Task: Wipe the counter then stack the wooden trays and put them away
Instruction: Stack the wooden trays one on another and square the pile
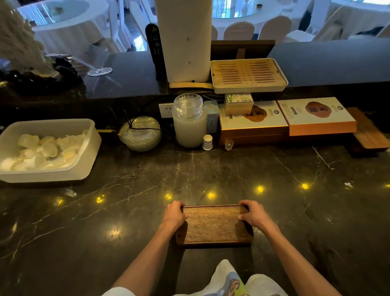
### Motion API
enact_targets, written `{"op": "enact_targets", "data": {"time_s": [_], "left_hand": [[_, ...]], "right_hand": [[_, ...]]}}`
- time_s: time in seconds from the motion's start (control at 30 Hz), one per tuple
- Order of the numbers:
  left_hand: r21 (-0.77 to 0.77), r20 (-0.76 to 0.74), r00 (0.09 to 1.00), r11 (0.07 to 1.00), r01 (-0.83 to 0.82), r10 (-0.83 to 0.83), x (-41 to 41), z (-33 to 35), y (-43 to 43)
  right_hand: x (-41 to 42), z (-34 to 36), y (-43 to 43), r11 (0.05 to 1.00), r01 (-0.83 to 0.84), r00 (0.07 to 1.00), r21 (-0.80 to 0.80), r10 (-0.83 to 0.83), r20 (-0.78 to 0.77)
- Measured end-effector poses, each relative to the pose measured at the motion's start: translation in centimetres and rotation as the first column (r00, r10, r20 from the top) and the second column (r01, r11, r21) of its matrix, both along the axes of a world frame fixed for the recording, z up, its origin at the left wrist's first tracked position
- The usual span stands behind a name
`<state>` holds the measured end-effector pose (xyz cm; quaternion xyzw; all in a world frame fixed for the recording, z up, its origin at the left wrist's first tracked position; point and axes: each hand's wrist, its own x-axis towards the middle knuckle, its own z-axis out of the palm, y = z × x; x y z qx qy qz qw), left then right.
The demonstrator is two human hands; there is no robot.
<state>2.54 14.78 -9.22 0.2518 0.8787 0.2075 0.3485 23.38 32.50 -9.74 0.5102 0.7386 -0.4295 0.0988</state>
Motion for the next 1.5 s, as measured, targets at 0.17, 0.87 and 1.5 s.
{"op": "enact_targets", "data": {"time_s": [0.17,0.87,1.5], "left_hand": [[-0.016,0.089,0.996,0.999,-0.028,0.029,-0.1,0.2,-0.3],[0.183,0.381,0.916,0.961,-0.206,0.124,0.7,-0.4,-4.0],[-0.067,-0.512,0.767,0.909,0.412,-0.385,5.5,1.1,-3.5]], "right_hand": [[0.5,0.7,-0.3,0.999,0.014,0.999,-0.046,-0.015,-0.034],[5.5,0.7,-3.0,0.908,0.279,0.859,-0.314,-0.382,-0.341],[5.2,1.4,-6.1,0.826,-0.165,0.963,0.539,0.254,-0.094]]}}
